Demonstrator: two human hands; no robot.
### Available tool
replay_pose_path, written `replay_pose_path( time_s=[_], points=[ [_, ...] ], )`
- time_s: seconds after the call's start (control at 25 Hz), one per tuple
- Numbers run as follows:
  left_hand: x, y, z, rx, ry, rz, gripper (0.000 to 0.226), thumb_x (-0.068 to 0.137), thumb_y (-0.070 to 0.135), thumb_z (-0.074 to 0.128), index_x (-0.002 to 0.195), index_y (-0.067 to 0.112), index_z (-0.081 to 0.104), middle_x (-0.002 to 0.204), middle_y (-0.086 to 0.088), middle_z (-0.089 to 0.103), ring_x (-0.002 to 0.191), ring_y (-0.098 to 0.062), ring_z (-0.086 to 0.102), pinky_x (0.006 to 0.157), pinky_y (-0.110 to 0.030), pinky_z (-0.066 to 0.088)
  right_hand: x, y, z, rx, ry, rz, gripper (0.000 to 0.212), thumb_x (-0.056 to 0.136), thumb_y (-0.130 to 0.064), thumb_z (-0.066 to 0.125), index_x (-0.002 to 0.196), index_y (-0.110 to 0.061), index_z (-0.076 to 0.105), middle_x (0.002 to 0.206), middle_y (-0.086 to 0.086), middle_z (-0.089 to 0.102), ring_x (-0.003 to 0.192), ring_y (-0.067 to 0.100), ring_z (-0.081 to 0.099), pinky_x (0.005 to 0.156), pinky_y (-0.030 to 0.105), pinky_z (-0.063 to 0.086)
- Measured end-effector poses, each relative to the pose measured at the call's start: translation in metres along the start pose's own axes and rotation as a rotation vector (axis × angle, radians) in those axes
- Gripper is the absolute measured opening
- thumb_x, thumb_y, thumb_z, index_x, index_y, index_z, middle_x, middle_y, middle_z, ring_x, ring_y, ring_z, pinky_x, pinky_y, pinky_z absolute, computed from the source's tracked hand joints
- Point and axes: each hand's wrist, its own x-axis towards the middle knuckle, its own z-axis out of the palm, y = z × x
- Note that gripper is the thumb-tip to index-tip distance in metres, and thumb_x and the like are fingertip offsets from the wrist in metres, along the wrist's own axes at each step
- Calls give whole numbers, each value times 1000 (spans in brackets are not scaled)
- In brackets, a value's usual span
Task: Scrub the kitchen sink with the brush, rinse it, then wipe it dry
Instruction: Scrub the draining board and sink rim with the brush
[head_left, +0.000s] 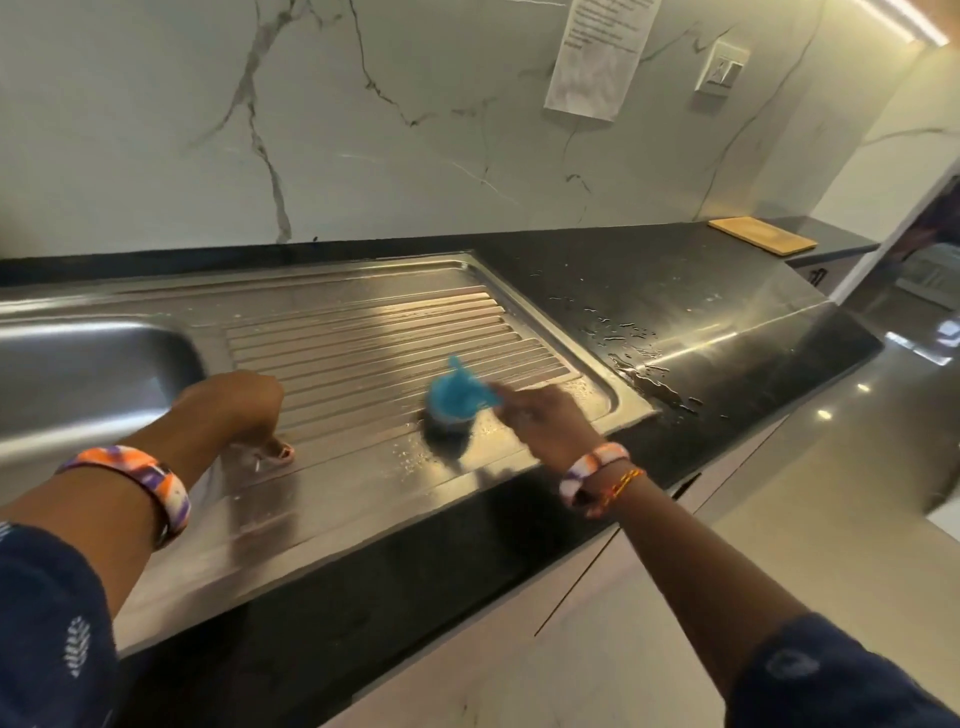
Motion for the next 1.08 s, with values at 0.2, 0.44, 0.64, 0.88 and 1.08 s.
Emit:
replay_pose_path(
  time_s=[0.2,0.44,0.64,0.88,1.08],
  points=[
    [14,-3,-2,49,-37,34,66,71,62,69,111,10,61,102,-3,61,99,-21,60,88,-29,51,7,10,-18,-213,-59,-87,36,92,-15,58,128,-15,57,105,8,69,85,14,59,69,10,37],
    [21,0,-10,106,-62,43,61,67,56,77,109,14,64,110,-2,66,101,-21,63,84,-30,52,48,48,-68,-247,165,359,35,93,-16,54,127,-10,57,113,12,67,96,22,60,88,31,46],
    [19,0,-9,100,-24,34,62,66,57,76,112,17,61,112,-1,64,104,-21,61,80,-29,50,28,2,-12,-226,-151,-54,36,94,-21,54,130,-18,56,91,4,68,70,8,53,62,10,38],
    [12,-6,-1,-9,45,35,55,69,53,76,106,15,60,109,-3,64,101,-21,61,71,-27,43,65,46,-70,-315,188,467,35,94,-18,52,128,-12,57,111,13,67,87,25,61,73,27,46],
    [10,-10,1,-57,61,56,58,68,56,75,106,14,59,107,-3,63,94,-20,59,71,-27,43,35,-27,-9,38,-35,222,32,94,-13,53,125,-9,59,60,-4,47,42,3,39,36,8,30]
  ],
)
